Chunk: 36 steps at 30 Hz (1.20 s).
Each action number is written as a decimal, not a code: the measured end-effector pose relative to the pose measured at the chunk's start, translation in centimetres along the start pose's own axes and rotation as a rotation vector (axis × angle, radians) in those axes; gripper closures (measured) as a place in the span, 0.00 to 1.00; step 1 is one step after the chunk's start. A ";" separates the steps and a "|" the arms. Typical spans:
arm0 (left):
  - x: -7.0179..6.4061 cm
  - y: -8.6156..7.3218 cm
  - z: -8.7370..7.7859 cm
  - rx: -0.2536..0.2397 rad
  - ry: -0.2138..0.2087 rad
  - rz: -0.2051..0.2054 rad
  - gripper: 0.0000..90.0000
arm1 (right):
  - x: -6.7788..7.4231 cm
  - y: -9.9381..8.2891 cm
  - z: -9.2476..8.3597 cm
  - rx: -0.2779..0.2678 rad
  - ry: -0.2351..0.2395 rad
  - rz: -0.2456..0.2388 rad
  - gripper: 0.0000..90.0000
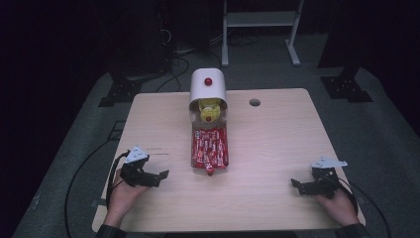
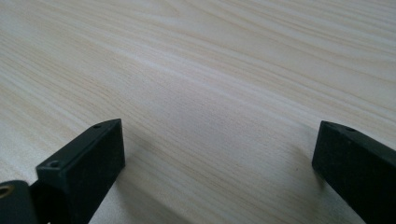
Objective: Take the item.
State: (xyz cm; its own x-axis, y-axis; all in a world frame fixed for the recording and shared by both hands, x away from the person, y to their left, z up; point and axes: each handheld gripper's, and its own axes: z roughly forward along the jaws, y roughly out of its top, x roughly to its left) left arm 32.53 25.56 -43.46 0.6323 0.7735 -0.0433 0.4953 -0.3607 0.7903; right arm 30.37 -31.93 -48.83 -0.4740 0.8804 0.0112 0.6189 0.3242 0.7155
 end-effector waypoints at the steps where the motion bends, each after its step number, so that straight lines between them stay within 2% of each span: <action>1: 0.0 0.1 0.0 0.002 -0.001 0.002 0.00 | 0.0 0.0 0.0 0.000 0.000 0.000 0.02; 4: 0.0 0.5 -0.1 -0.010 -0.003 -0.010 0.00 | 0.0 0.0 0.0 0.000 0.000 0.000 0.02; 12: 0.0 1.3 0.2 -0.020 -0.017 -0.010 0.00 | 0.0 0.0 0.0 0.000 0.000 0.000 0.02; 25: -0.5 2.5 1.0 -0.015 -0.030 -0.001 0.00 | 0.0 0.0 0.0 0.000 0.000 0.000 0.02; 36: -1.1 4.1 1.7 -0.038 -0.052 0.010 0.00 | 0.0 0.0 0.0 0.000 0.000 -0.001 0.02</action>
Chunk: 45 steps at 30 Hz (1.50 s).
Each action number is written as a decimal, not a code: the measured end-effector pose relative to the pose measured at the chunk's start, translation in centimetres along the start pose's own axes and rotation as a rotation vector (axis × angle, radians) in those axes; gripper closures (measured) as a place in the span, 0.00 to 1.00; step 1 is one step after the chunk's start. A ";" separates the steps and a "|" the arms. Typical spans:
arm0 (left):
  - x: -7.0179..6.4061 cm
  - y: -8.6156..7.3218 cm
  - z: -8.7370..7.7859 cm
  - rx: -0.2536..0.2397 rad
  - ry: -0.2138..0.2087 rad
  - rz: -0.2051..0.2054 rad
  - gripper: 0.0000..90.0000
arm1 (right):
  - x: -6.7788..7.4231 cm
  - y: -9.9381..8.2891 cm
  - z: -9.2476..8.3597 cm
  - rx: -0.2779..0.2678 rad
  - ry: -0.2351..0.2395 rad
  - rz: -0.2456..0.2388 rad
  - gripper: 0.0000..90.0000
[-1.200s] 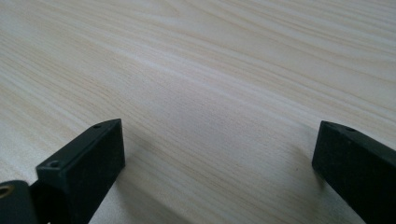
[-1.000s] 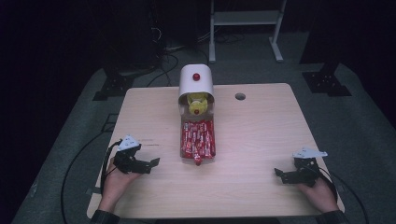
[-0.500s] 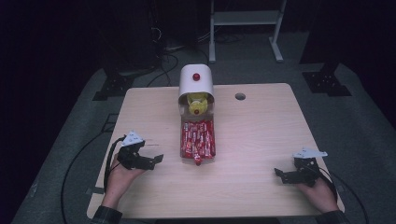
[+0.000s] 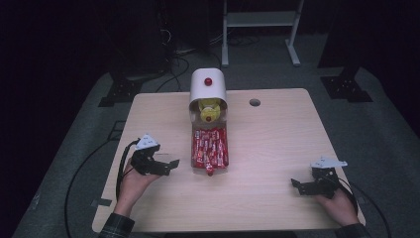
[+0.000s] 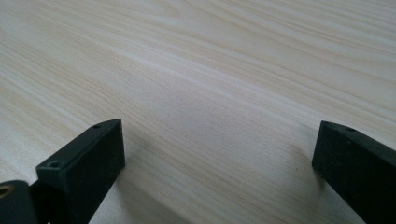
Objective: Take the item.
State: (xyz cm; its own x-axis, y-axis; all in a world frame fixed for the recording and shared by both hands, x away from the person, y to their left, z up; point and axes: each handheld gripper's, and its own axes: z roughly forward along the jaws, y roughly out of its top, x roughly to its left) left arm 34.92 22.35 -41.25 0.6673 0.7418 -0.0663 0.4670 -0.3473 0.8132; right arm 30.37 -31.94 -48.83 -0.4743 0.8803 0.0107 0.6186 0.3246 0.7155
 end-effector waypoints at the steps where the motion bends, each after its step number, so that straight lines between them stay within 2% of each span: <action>1: 0.0 0.2 0.1 -0.004 -0.003 0.001 0.00 | 0.0 0.0 0.0 0.000 0.000 0.000 0.02; 18: -0.9 1.9 1.3 -0.029 -0.010 0.014 0.00 | 0.0 0.0 0.0 0.000 0.000 0.000 0.02; 30: -1.5 3.1 2.6 -0.008 -0.009 0.027 0.00 | 0.0 0.0 0.0 0.000 0.000 0.000 0.02; 33: -1.7 3.3 2.9 -0.016 -0.010 0.029 0.00 | 0.0 0.0 0.0 0.000 0.000 0.000 0.02; 39: -2.1 3.8 3.6 -0.009 -0.017 0.041 0.02 | 0.0 0.0 0.0 0.000 0.000 0.000 0.02; 45: -2.5 4.7 4.1 -0.026 -0.027 0.049 0.06 | 0.0 0.0 0.0 0.000 0.000 0.000 0.02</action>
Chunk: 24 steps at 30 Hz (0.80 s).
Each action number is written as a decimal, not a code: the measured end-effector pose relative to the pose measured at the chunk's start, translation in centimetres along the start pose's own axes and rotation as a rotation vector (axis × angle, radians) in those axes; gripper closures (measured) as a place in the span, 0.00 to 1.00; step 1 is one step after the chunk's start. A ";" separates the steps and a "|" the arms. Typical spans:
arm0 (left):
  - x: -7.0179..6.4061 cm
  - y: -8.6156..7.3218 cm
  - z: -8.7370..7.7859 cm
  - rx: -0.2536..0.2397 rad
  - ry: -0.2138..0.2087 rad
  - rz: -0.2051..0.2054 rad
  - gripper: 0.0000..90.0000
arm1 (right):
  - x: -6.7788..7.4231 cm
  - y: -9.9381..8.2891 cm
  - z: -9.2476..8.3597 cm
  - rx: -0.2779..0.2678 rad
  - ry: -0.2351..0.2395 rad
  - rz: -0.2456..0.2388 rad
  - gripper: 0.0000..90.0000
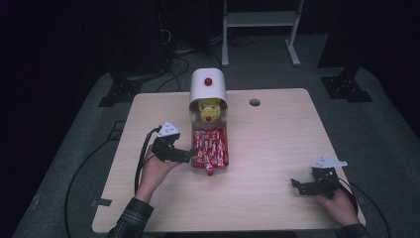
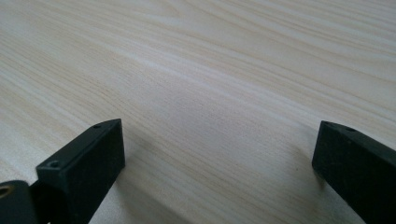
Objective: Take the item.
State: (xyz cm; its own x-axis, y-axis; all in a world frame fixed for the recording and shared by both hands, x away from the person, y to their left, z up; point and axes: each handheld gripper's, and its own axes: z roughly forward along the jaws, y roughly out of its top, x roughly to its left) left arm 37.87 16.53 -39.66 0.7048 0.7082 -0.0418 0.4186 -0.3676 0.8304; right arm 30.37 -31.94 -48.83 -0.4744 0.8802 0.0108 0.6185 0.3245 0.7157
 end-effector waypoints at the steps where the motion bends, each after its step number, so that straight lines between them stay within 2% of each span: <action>1: -0.1 0.1 0.1 0.001 -0.001 0.001 0.06 | 0.0 0.0 0.0 0.000 0.000 0.000 0.02; 4: -0.2 0.3 0.5 -0.013 -0.011 -0.003 0.10 | 0.0 0.0 0.0 0.000 0.000 0.000 0.02; 14: -0.7 1.0 1.7 0.006 -0.011 0.006 0.18 | 0.0 0.0 0.0 0.000 0.000 0.000 0.02; 21: -1.1 1.6 2.7 0.014 -0.012 0.013 0.28 | 0.0 0.0 0.0 0.000 0.000 0.000 0.02; 24: -1.2 1.7 3.1 0.020 -0.021 0.000 0.34 | 0.0 0.0 0.0 0.000 0.000 0.000 0.02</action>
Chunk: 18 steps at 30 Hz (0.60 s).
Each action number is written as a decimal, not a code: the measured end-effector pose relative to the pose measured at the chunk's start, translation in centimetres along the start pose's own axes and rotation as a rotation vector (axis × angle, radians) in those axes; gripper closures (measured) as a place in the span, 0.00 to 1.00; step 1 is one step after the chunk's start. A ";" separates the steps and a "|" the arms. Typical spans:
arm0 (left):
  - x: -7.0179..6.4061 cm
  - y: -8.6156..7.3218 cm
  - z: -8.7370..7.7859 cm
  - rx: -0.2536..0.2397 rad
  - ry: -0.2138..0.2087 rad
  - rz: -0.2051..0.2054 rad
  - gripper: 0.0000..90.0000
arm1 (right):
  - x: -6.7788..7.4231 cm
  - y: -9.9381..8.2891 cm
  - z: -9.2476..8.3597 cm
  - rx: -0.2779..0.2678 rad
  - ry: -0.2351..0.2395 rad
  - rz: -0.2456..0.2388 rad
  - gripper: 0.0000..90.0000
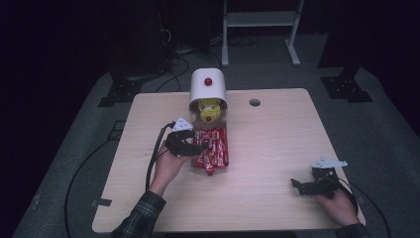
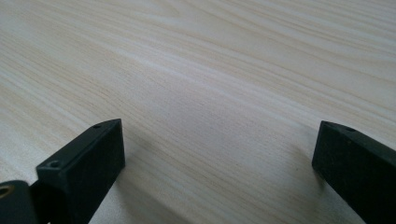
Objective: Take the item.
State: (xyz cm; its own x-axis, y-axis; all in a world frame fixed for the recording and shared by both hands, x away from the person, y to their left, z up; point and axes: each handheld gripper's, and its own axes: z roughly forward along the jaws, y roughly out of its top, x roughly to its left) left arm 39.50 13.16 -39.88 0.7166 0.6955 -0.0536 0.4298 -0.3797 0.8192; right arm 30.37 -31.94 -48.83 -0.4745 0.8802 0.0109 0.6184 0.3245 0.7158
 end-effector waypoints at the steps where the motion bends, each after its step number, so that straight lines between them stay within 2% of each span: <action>1: 0.0 0.0 0.1 0.001 0.000 -0.003 0.36 | 0.0 0.0 0.0 0.000 0.000 0.000 0.02; 8: -0.1 0.1 0.8 0.029 0.005 -0.004 0.47 | 0.0 0.0 0.0 0.000 0.000 0.000 0.02; 18: -0.5 -0.2 1.7 0.068 0.020 -0.004 0.52 | 0.0 0.0 0.0 0.000 0.000 0.000 0.02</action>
State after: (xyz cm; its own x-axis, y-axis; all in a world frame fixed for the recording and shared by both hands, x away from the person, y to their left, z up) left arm 40.04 11.86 -41.02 0.7041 0.7086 -0.0451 0.4697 -0.4171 0.7781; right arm 30.37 -31.94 -48.83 -0.4745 0.8802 0.0110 0.6184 0.3245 0.7157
